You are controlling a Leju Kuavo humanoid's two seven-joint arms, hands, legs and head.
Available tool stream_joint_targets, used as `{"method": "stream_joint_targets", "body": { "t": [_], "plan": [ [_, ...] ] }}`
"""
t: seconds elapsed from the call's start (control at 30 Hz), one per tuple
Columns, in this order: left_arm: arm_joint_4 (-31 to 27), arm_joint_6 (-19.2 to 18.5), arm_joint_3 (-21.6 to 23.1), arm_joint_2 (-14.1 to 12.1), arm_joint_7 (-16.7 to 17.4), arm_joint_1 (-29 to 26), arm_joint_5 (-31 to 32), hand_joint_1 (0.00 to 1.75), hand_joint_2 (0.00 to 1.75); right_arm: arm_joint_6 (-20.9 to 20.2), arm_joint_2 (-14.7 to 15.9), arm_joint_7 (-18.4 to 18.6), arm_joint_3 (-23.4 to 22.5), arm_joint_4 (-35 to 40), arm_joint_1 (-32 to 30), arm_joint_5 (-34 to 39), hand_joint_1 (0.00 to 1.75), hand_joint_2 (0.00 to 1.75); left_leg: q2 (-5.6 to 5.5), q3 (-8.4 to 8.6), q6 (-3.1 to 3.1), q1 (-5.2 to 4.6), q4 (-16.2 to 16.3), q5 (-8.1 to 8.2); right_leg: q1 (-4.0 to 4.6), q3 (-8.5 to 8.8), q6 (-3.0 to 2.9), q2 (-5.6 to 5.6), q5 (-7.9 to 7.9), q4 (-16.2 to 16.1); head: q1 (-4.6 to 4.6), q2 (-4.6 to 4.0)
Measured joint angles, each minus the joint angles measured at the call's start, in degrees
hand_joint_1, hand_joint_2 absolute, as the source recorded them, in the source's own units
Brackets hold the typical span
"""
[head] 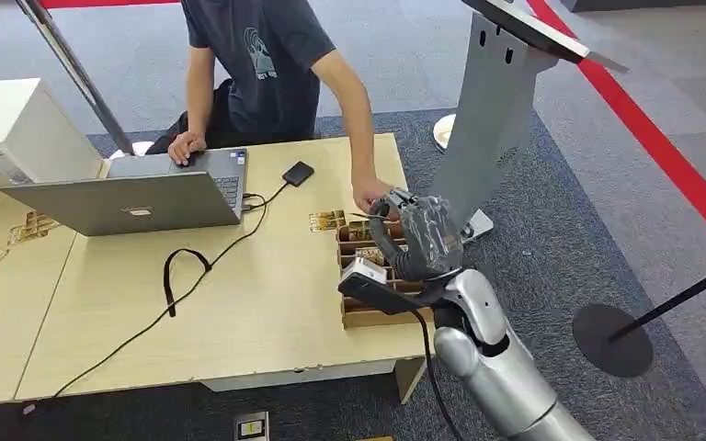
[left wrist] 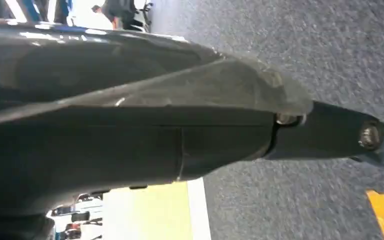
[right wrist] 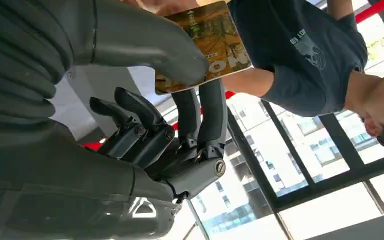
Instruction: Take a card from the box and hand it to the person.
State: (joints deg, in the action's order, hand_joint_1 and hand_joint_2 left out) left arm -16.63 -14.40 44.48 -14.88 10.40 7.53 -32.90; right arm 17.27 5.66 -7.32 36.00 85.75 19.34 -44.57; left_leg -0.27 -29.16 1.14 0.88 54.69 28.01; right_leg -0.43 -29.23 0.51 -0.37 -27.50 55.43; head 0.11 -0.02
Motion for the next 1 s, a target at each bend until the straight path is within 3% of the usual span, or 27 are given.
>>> {"method": "stream_joint_targets", "body": {
  "t": [0.63,0.67,0.7,1.0],
  "plan": [
    [0.0,0.9,0.0,0.7,-0.3,-1.0,-1.8,0.00,0.00,3.3,-5.9,2.8,3.6,-11.7,6.2,-4.9,1.75,1.75,-0.01,-0.02,0.00,0.00,0.0,0.00,0.00,-0.03,0.00,0.00,0.00,0.0,-0.02,0.00],
    [0.0,0.9,0.0,0.7,-0.3,-1.1,-2.1,0.00,0.00,3.2,-6.2,3.3,3.8,-12.1,6.4,-5.6,0.07,1.75,-0.01,-0.02,0.00,0.00,0.0,0.00,0.00,-0.03,0.00,0.00,0.00,0.0,0.00,0.00],
    [0.0,1.0,0.0,0.8,-0.3,-1.2,-2.3,0.00,0.00,3.2,-6.4,3.9,3.9,-12.6,6.6,-6.1,0.00,1.75,-0.01,-0.03,0.00,0.00,0.0,0.00,0.00,-0.03,0.00,0.00,0.00,0.0,-0.02,0.00],
    [0.0,1.0,-0.1,1.0,0.4,-1.6,-3.3,0.00,0.00,0.1,-7.5,5.5,4.3,-14.3,6.8,-2.3,0.00,1.75,0.00,-0.03,0.00,0.00,0.0,0.00,0.00,-0.05,0.00,0.00,0.00,0.0,0.00,0.00]
  ]
}}
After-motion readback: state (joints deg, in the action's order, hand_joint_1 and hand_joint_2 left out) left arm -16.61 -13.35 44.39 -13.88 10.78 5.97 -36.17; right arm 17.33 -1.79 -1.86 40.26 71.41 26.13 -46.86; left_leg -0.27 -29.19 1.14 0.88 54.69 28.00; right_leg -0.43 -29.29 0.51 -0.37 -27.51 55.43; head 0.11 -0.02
